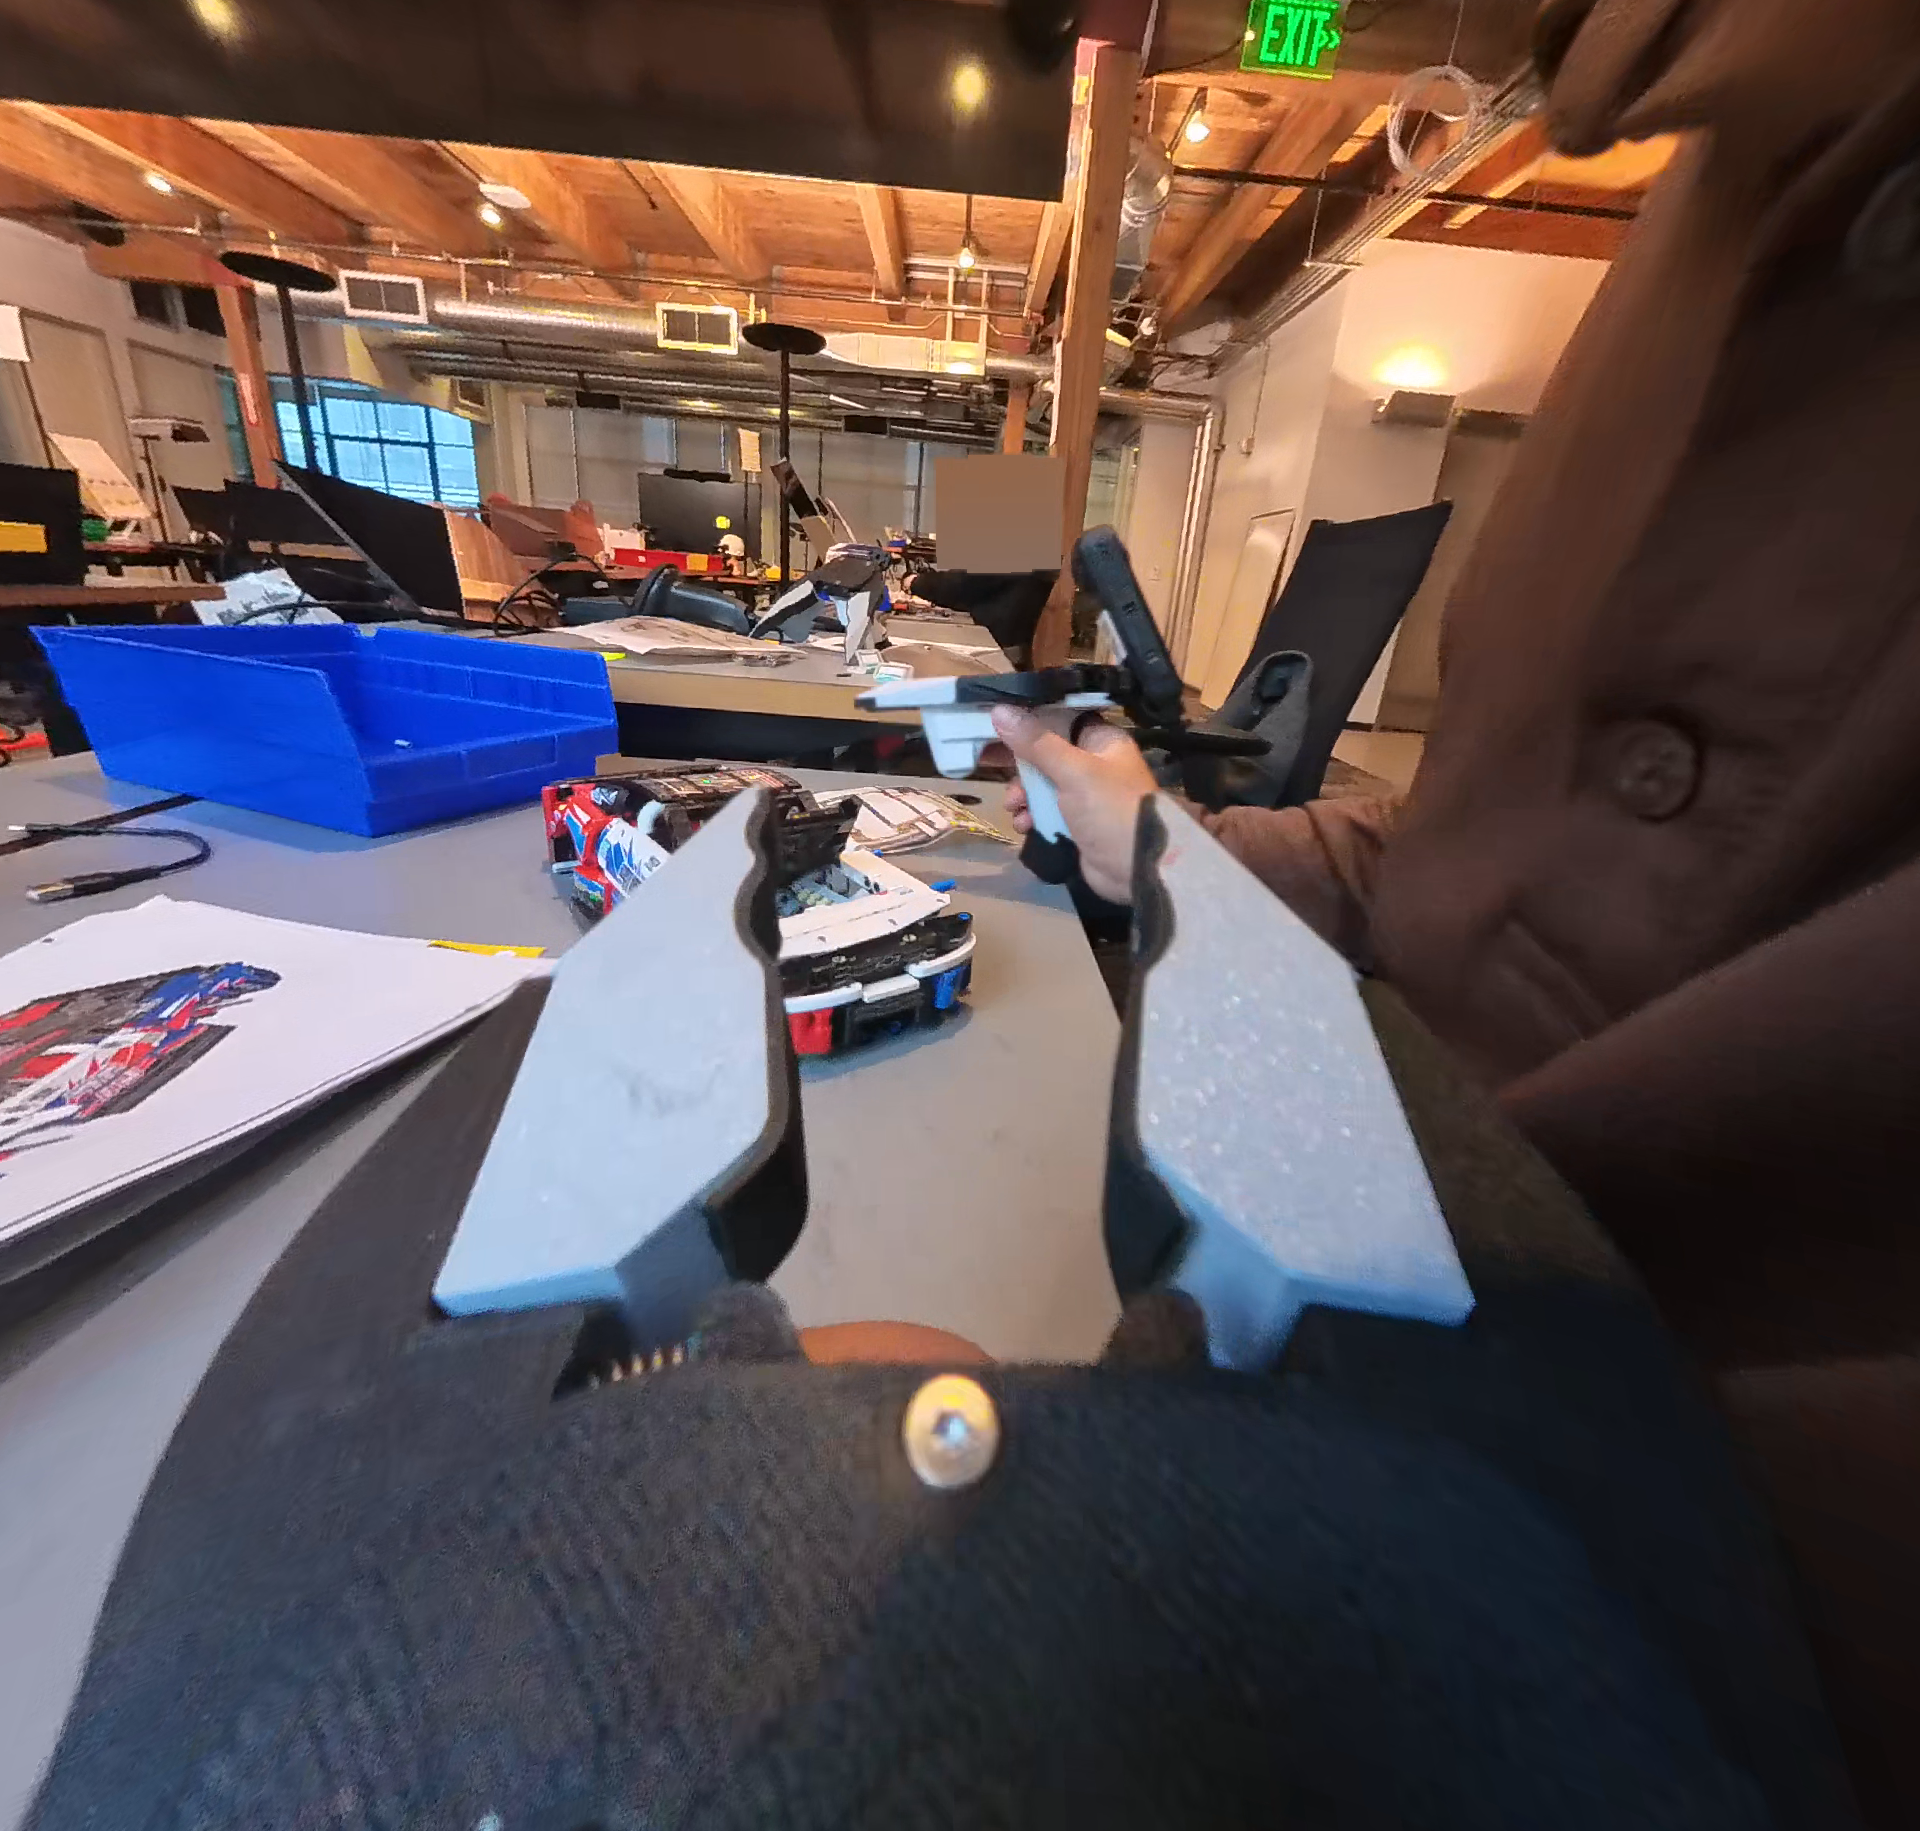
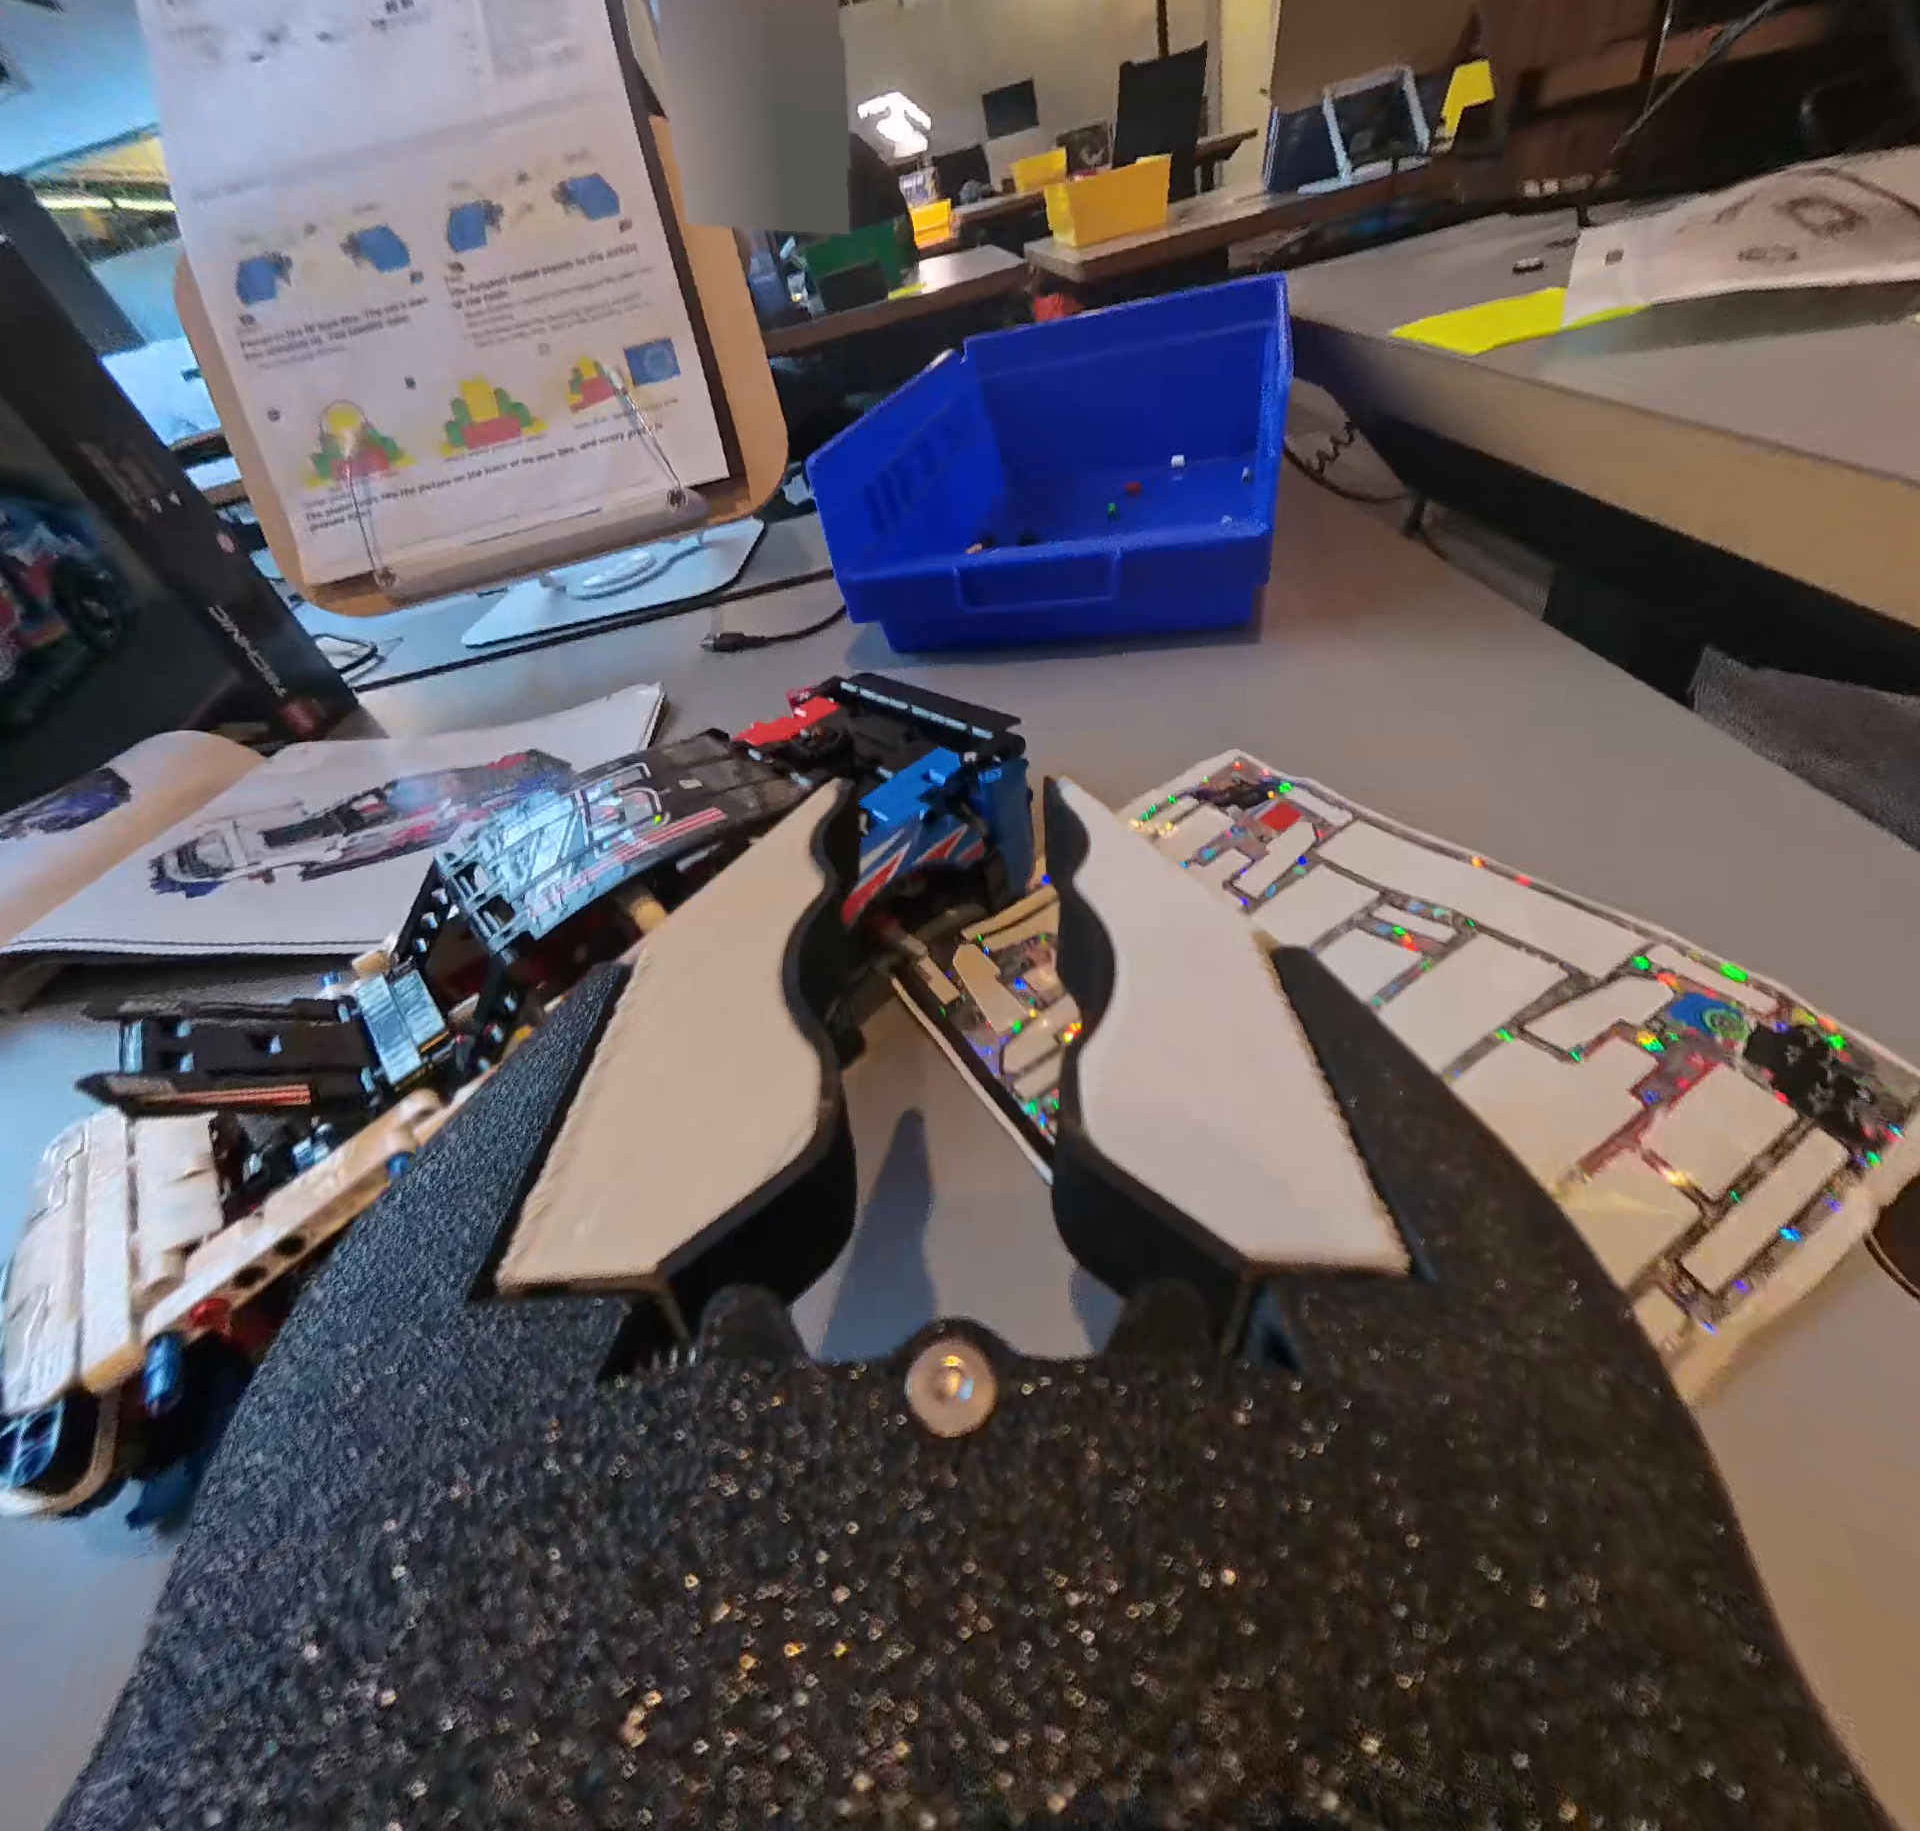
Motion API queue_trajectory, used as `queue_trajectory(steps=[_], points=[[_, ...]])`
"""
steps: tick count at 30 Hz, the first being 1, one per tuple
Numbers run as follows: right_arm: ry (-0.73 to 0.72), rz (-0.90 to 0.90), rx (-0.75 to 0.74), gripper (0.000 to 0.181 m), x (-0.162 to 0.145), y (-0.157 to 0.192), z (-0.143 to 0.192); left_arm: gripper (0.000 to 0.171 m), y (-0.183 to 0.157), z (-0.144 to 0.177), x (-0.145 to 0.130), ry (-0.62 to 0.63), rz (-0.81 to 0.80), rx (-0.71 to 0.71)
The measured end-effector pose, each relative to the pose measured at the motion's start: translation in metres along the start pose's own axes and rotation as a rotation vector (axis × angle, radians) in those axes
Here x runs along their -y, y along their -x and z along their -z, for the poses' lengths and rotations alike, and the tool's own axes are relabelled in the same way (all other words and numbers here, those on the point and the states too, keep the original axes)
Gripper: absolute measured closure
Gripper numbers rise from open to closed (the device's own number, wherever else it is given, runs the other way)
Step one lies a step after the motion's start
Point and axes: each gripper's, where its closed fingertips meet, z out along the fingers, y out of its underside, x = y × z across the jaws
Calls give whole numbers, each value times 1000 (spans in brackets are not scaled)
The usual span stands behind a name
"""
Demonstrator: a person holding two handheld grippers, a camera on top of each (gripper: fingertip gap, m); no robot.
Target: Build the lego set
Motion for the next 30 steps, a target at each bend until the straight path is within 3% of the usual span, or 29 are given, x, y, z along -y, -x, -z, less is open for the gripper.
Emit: queue_trajectory(steps=[8, 21, 30], points=[[42, 120, 62, 144, -8, 27, -18, 105, -7, 7, 0, 7, -25, -3], [30, 47, 111, 142, -6, 27, -18, 109, 2, 6, 0, 8, 47, 6], [65, 115, 105, 142, -12, 33, -23, 111, 14, 8, 1, -7, 144, 21]])
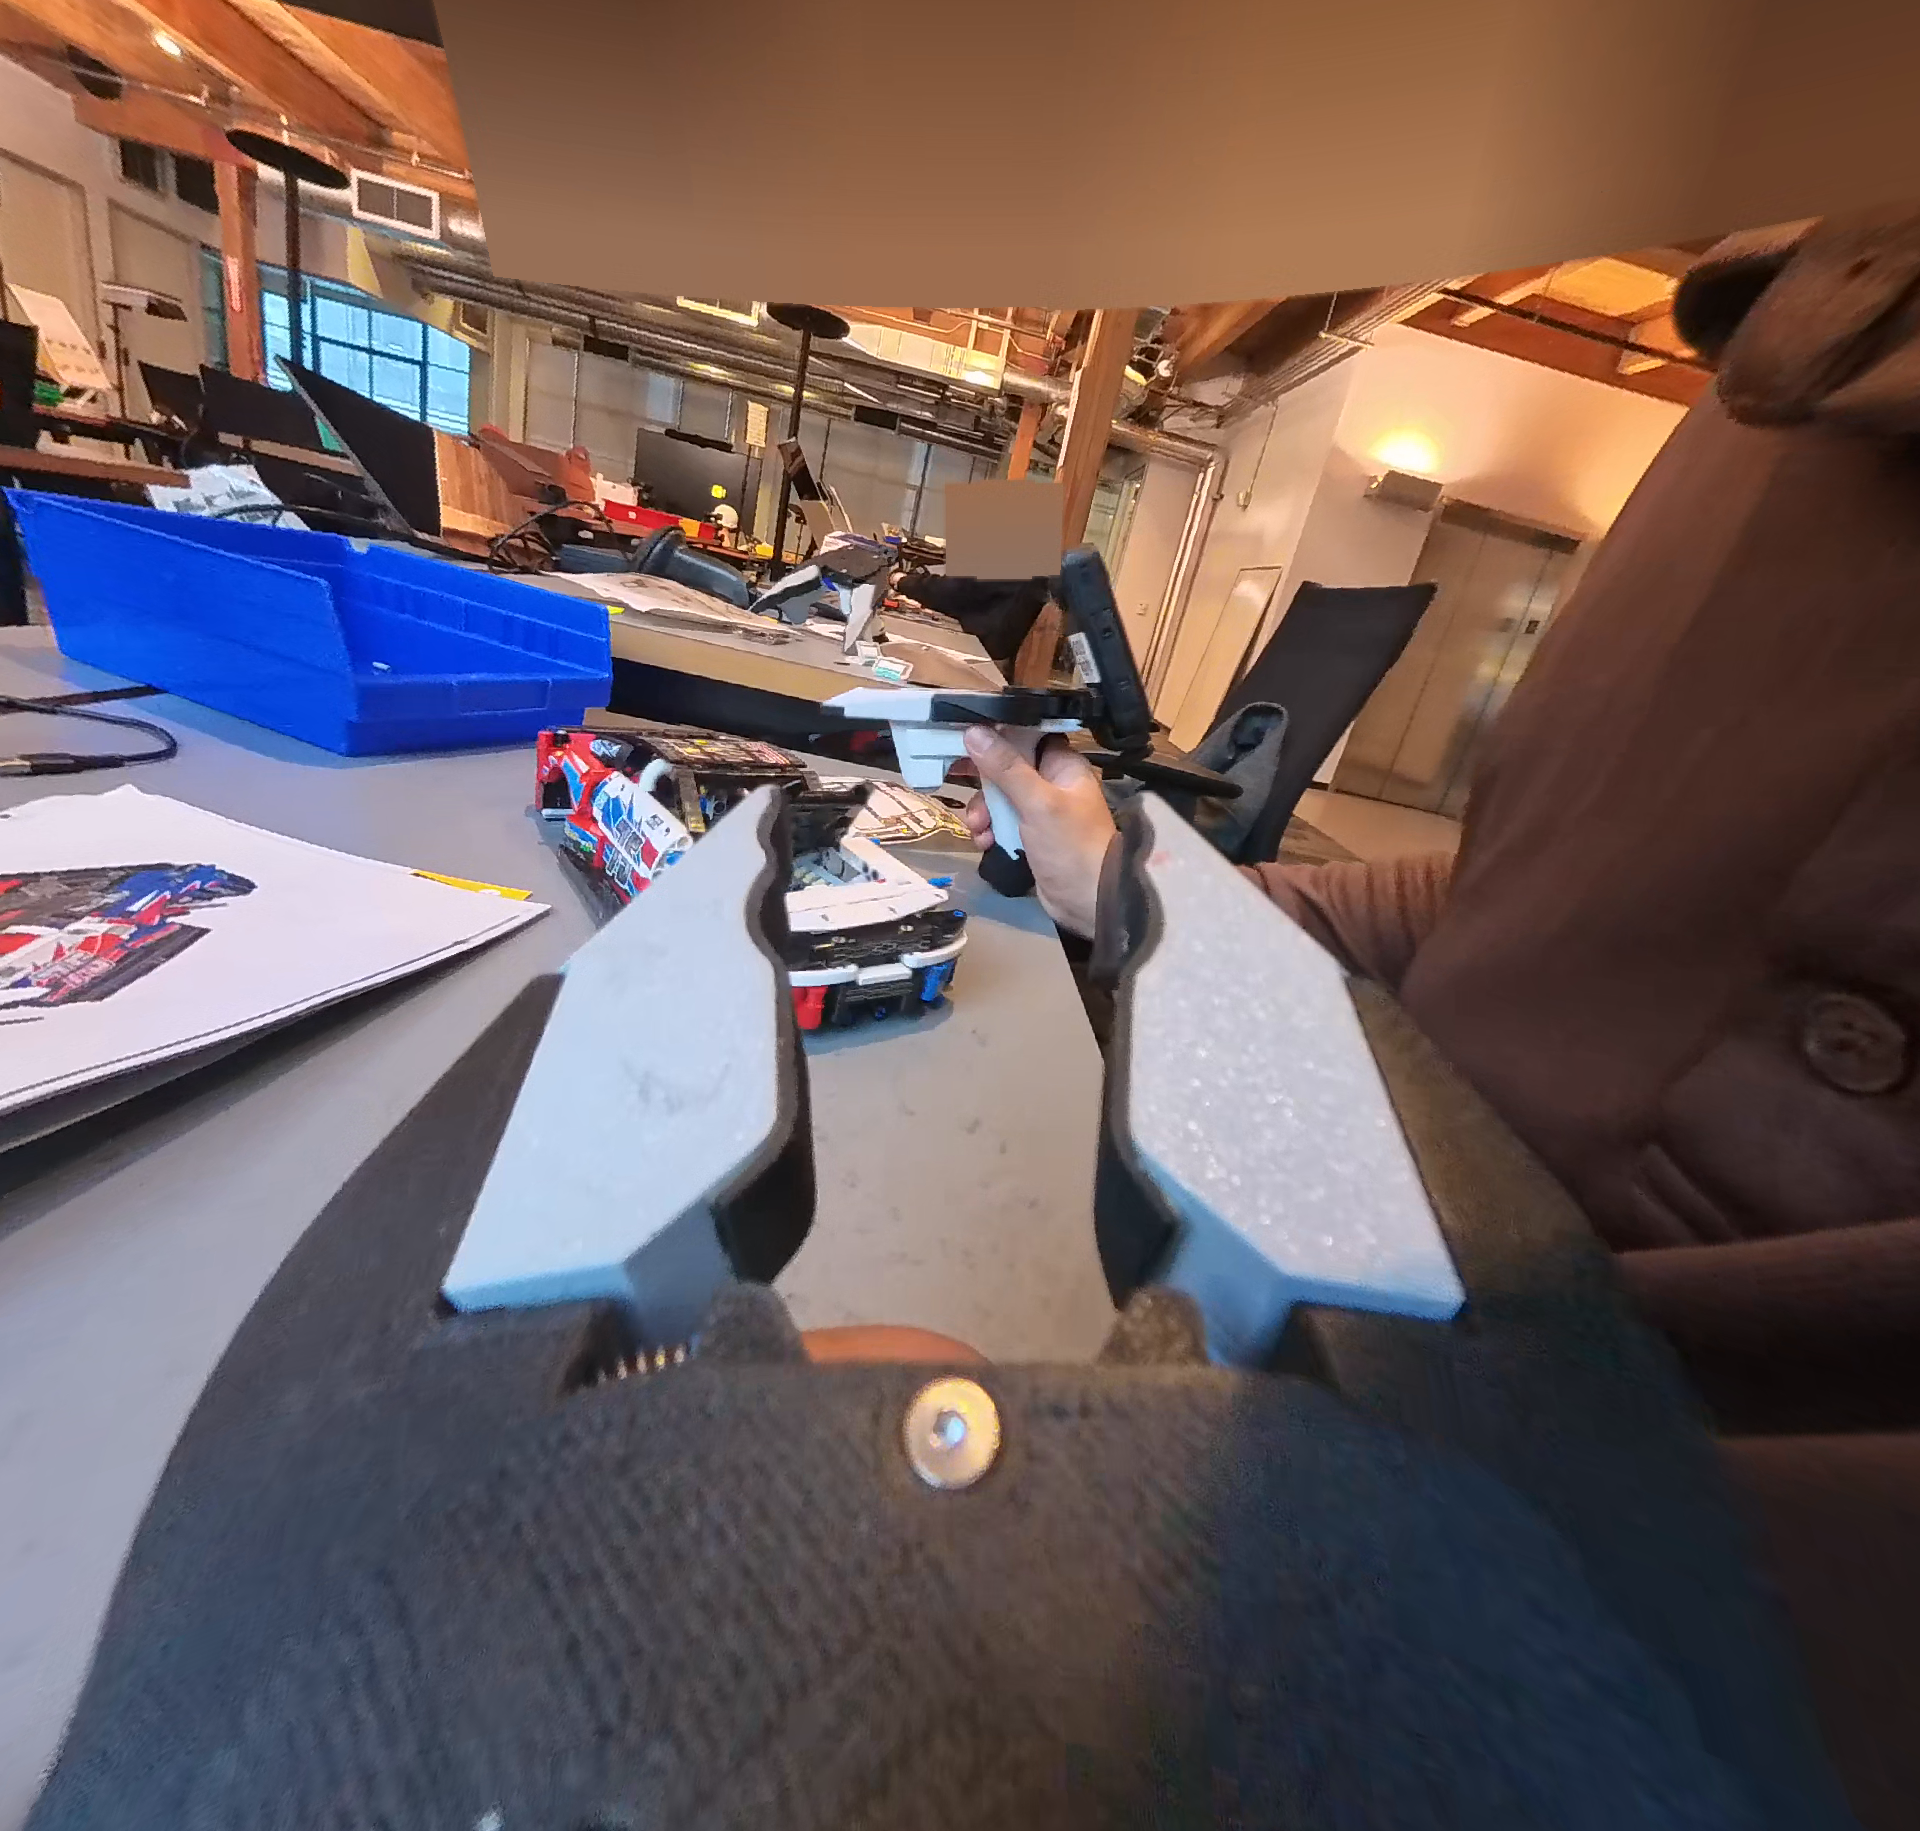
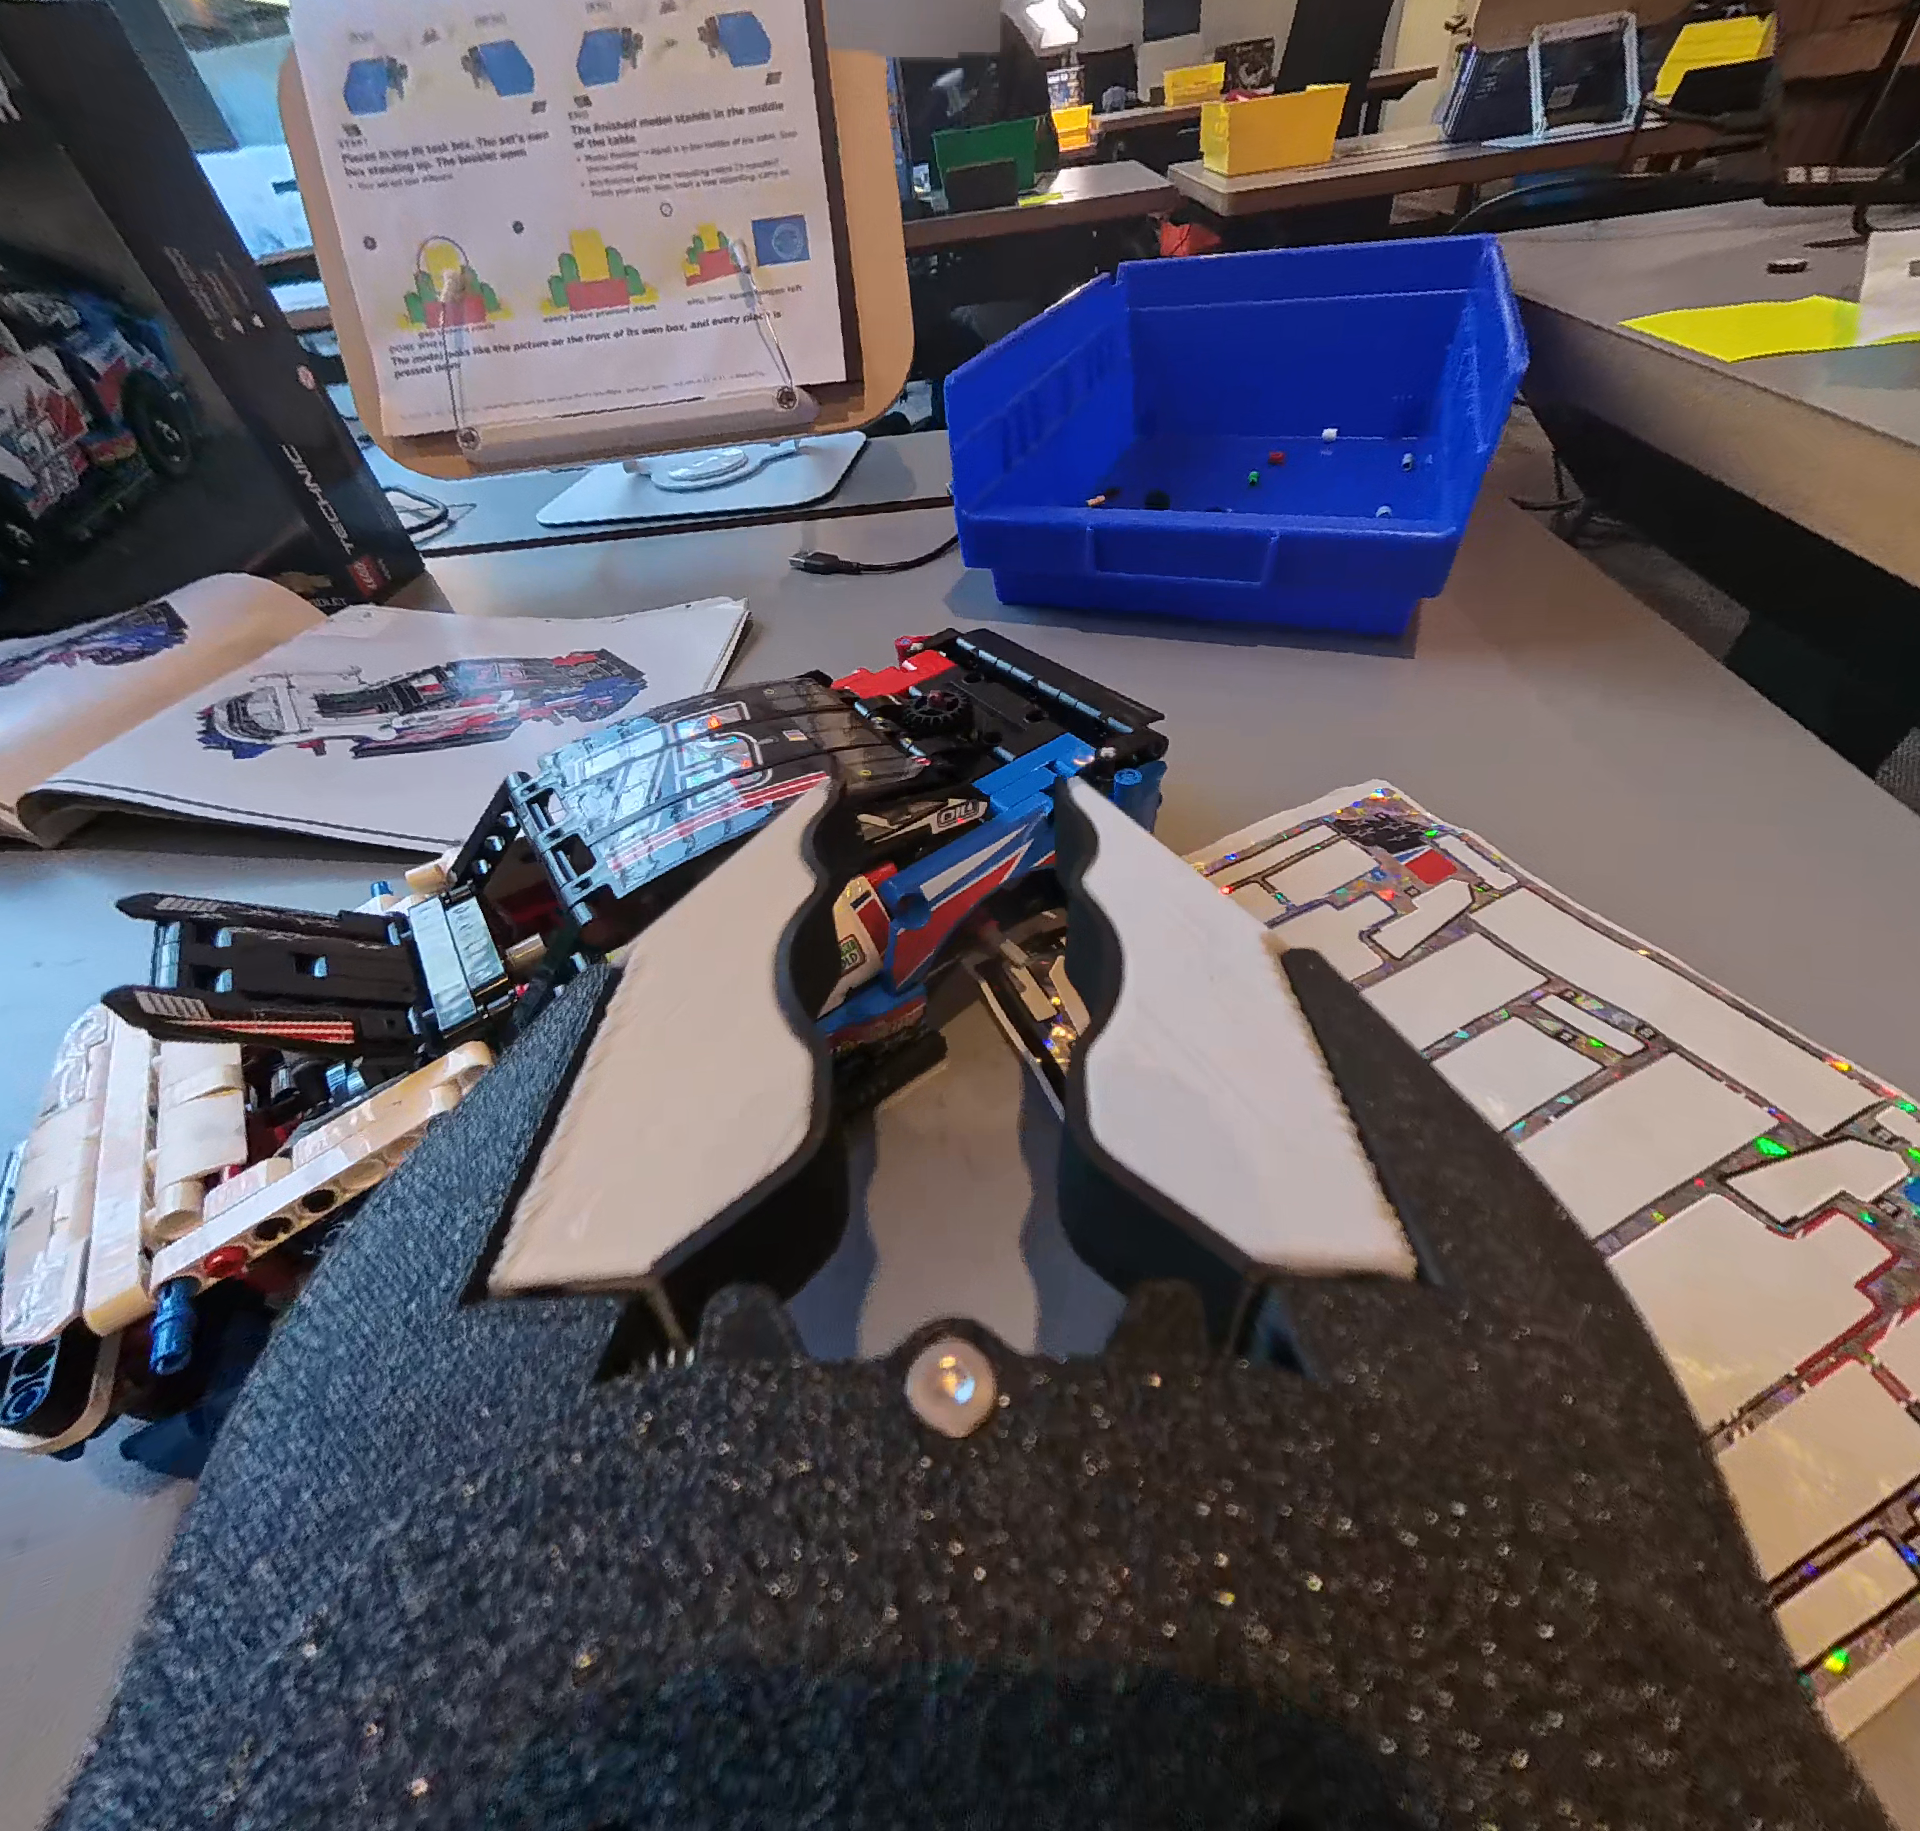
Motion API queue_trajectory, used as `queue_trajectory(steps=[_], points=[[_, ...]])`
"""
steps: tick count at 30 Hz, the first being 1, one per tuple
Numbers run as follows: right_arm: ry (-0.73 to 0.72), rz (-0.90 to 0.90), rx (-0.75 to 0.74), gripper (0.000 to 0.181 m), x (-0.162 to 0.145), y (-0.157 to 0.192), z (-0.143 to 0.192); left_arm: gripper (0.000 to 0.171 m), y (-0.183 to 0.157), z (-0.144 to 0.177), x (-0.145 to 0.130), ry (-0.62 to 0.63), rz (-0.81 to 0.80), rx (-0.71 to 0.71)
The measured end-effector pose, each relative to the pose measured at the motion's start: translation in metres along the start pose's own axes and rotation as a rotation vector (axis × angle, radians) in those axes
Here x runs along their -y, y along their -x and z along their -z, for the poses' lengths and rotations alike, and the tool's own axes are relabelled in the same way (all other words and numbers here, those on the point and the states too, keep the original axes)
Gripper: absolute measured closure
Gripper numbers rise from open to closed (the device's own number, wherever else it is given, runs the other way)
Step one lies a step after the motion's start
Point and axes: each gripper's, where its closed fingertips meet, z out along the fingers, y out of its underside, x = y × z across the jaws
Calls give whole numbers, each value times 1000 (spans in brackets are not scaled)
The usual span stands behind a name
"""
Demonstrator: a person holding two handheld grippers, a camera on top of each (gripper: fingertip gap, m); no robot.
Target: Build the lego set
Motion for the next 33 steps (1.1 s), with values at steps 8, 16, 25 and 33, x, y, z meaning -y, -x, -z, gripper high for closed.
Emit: queue_trajectory(steps=[8, 16, 25, 33], points=[[17, 29, 5, 142, -2, 3, -3, 111, -1, 2, -1, 9, 16, -14], [-33, -37, 70, 148, 6, 5, 1, 119, 7, -15, -7, 56, -148, -4], [-68, -116, 179, 147, 10, 20, 4, 129, 32, -63, -23, 131, -264, 64], [-74, -124, 190, 147, 10, 21, 5, 130, 26, -68, -22, 99, -292, 41]])
